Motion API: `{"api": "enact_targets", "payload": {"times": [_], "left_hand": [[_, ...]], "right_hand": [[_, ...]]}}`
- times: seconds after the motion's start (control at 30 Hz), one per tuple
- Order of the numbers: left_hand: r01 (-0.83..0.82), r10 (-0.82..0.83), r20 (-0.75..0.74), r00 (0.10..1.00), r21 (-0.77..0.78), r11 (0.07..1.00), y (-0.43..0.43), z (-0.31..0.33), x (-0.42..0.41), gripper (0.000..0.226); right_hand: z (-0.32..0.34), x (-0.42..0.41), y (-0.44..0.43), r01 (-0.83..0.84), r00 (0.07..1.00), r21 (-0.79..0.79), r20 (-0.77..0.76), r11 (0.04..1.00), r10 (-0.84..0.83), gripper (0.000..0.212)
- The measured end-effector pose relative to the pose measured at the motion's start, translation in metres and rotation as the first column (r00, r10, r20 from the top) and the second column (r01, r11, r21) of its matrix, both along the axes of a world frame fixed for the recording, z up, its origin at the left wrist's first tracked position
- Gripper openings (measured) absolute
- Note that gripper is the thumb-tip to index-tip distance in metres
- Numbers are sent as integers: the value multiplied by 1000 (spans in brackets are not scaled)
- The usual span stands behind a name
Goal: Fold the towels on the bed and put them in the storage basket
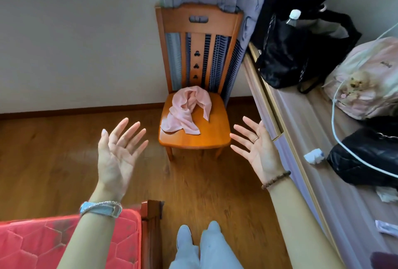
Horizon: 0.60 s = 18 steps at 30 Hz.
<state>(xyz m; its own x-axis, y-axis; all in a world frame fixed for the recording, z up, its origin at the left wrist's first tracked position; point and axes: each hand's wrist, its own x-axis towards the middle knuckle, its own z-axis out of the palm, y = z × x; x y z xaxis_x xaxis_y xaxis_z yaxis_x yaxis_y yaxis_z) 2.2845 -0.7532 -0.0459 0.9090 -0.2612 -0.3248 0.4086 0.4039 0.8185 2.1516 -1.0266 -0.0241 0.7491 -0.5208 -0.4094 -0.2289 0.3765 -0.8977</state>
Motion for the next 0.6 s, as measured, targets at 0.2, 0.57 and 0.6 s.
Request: {"api": "enact_targets", "payload": {"times": [0.2,0.57,0.6], "left_hand": [[34,-33,-16,999,49,998,-28,-13,43,56],[-23,49,-138,989,184,983,-83,-72,128,54],[-23,55,-157,986,199,980,-89,-80,134,54]], "right_hand": [[-17,46,-26,5,1000,24,-23,1000,-5,46],[-77,170,-92,-75,988,34,-136,997,79,44],[-85,180,-97,-85,983,34,-161,996,90,45]]}}
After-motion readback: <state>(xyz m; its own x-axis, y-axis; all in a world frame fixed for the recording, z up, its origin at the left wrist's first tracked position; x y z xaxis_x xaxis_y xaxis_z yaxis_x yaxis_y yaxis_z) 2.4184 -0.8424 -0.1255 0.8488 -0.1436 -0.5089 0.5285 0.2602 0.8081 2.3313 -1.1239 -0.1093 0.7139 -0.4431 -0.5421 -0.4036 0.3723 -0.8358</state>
